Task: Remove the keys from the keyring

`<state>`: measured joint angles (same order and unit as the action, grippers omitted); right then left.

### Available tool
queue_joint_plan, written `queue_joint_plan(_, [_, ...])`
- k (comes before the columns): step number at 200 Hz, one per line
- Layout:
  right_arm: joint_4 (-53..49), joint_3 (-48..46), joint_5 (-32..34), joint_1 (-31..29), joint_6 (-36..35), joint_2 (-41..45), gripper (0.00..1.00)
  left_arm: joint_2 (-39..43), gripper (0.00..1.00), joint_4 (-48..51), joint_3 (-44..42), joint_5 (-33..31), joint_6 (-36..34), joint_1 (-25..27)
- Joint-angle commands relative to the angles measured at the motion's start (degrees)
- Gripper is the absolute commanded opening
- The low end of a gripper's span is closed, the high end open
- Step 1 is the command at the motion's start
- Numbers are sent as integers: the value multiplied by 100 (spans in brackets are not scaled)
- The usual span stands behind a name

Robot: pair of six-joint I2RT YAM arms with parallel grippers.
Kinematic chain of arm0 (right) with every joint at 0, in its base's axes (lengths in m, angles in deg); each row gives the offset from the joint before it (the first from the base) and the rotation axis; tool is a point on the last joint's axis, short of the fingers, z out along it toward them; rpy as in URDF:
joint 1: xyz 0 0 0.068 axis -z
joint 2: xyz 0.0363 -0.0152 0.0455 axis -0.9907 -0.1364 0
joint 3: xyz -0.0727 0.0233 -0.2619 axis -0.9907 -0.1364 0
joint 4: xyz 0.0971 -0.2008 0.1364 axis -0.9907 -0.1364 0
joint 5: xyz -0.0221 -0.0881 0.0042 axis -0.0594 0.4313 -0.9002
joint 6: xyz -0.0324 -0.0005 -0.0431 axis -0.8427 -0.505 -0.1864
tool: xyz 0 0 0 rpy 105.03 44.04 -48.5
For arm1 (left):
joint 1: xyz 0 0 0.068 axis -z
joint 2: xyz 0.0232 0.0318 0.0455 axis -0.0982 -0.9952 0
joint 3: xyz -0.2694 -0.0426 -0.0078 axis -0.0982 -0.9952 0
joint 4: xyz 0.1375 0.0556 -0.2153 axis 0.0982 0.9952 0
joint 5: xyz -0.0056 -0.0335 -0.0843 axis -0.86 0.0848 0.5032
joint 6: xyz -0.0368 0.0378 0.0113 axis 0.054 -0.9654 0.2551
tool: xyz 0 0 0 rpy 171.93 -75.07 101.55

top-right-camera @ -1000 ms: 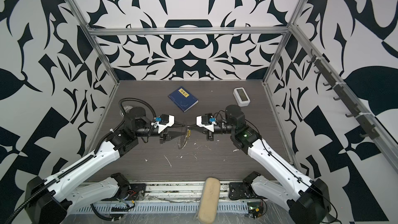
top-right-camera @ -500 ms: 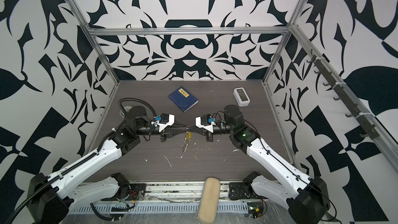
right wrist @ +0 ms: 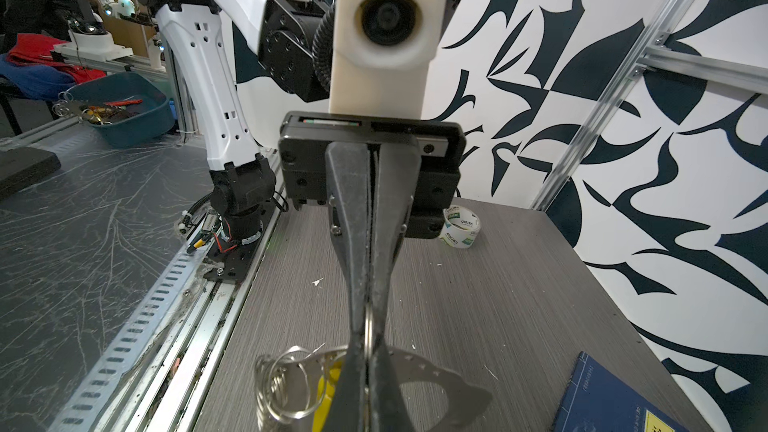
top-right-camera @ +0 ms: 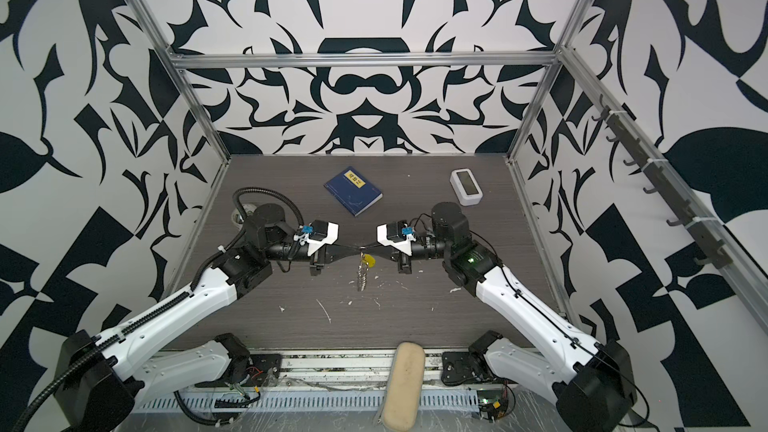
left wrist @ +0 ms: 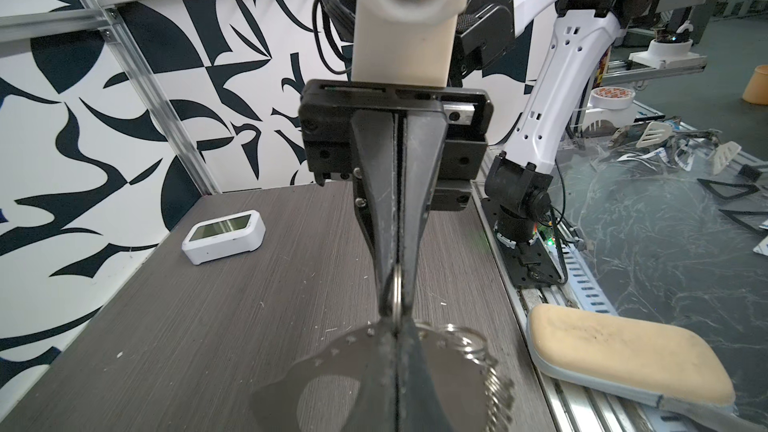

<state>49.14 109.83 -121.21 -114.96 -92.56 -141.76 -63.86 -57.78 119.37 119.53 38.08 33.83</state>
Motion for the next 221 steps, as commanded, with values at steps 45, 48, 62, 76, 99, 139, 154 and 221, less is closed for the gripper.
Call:
queue_joint_plan(45, [-215,157,164,-104,-156,119,17,245,0,1188,453,-661,-708,26])
queue_joint_plan(48, [-224,153,177,-104,-158,119,18,241,0,1229,466,-678,-734,26])
queue_joint_plan(62, [-251,160,238,-104,-172,108,20,225,0,1412,530,-745,-797,26])
queue_joint_plan(76, [-285,166,270,-104,-187,93,20,210,0,1534,565,-809,-837,26])
queue_joint_plan(99, [-373,205,352,-104,-230,93,23,197,0,1616,574,-896,-847,26])
queue_joint_plan(139, [-621,384,443,-105,-294,17,29,203,0,1768,635,-946,-922,27])
queue_joint_plan(154, [-705,455,417,-105,-319,-42,29,187,0,1843,680,-952,-949,26])
queue_joint_plan(221, [-922,820,134,-104,-453,-436,28,155,0,2017,746,-893,-997,25])
